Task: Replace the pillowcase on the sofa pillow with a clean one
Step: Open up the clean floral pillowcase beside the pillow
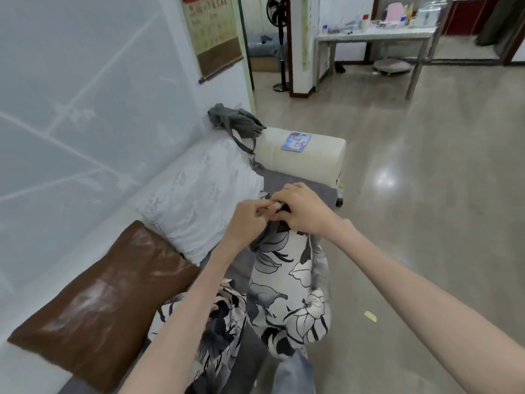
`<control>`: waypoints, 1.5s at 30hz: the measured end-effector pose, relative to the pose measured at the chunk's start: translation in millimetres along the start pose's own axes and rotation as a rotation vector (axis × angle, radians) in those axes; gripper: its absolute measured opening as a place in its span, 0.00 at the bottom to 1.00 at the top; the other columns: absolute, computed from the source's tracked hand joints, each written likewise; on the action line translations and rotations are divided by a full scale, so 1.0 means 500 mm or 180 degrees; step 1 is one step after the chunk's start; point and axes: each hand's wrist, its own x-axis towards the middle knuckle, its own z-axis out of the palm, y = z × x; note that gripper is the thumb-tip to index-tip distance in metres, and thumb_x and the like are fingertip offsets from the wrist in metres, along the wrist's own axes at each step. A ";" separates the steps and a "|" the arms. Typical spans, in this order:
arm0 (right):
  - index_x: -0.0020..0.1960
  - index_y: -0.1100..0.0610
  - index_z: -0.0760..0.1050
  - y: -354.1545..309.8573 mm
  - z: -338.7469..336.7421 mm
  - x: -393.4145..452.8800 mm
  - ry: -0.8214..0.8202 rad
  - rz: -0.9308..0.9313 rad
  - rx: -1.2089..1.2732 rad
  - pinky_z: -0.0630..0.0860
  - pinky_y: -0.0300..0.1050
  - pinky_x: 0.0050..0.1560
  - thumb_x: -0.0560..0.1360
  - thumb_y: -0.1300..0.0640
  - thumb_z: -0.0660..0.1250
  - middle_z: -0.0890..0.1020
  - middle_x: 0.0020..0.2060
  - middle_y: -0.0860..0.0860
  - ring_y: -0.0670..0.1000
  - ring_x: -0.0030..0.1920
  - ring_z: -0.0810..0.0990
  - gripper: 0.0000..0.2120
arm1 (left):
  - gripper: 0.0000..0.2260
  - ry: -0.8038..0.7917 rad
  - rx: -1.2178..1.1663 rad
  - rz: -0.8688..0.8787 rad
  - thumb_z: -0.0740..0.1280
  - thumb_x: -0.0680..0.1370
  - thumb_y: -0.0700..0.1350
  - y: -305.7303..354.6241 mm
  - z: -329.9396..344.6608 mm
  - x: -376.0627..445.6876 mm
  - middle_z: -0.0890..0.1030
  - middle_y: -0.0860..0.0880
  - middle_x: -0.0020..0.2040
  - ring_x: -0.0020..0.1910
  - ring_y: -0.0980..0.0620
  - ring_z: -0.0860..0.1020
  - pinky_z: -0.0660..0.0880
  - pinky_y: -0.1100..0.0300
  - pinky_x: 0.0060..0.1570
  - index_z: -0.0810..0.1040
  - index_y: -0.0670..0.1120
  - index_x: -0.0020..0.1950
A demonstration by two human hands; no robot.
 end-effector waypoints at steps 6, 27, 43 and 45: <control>0.37 0.57 0.78 0.110 0.032 0.129 -0.0017 0.0116 -0.0240 0.67 0.45 0.46 0.72 0.55 0.67 0.80 0.30 0.53 0.56 0.36 0.76 0.07 | 0.05 0.0275 -0.0146 -0.0243 0.71 0.74 0.51 -0.102 0.010 0.146 0.76 0.59 0.24 0.25 0.64 0.70 0.66 0.69 0.31 0.78 0.51 0.42; 0.27 0.47 0.69 0.644 0.143 0.596 0.0109 0.1119 0.0840 0.66 0.45 0.30 0.72 0.59 0.69 0.71 0.22 0.45 0.49 0.27 0.70 0.18 | 0.02 0.1114 0.1710 -0.2654 0.71 0.73 0.48 -0.464 -0.095 0.319 0.82 0.47 0.33 0.39 0.43 0.80 0.75 0.55 0.36 0.84 0.53 0.43; 0.48 0.53 0.77 0.473 0.295 0.771 -0.1634 -0.1415 0.1365 0.66 0.42 0.31 0.73 0.64 0.66 0.77 0.31 0.48 0.53 0.35 0.77 0.07 | 0.09 0.1176 0.2334 -0.2582 0.73 0.68 0.58 -0.312 -0.070 0.609 0.84 0.57 0.40 0.39 0.55 0.79 0.69 0.61 0.37 0.81 0.58 0.46; 0.46 0.52 0.78 0.478 0.301 0.780 -0.1590 -0.1424 0.1577 0.68 0.40 0.32 0.74 0.63 0.66 0.76 0.30 0.45 0.49 0.33 0.76 0.07 | 0.10 0.1587 0.1989 -0.2723 0.75 0.68 0.57 -0.311 -0.087 0.563 0.84 0.56 0.39 0.33 0.59 0.76 0.71 0.61 0.38 0.81 0.57 0.46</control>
